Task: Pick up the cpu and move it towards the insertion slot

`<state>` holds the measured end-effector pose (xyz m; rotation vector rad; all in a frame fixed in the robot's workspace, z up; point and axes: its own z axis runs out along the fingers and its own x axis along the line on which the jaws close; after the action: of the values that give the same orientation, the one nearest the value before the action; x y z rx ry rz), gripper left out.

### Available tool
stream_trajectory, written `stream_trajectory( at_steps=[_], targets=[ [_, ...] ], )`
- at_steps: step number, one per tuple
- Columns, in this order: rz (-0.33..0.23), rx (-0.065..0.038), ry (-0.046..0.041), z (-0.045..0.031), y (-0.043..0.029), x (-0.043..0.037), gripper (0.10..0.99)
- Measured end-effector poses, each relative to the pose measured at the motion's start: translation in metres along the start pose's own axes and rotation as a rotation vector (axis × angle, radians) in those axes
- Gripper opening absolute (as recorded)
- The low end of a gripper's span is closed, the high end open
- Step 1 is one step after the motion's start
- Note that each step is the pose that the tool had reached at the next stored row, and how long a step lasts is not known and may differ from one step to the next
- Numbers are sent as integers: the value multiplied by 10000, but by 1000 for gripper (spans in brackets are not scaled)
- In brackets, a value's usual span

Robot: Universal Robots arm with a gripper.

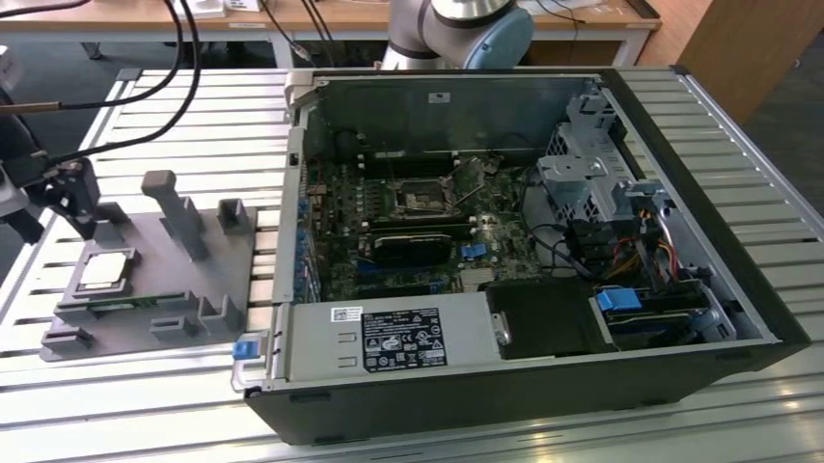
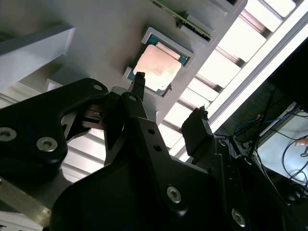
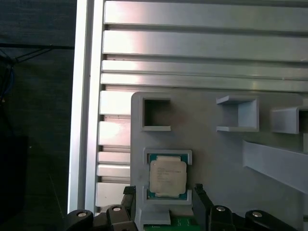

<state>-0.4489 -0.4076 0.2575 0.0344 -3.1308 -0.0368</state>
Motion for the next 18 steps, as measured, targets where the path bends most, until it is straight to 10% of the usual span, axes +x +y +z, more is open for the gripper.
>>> stream_trajectory(
  at_steps=[18],
  targets=[
    [1, 0, -1, 201, -7, 21, 659]
  ],
)
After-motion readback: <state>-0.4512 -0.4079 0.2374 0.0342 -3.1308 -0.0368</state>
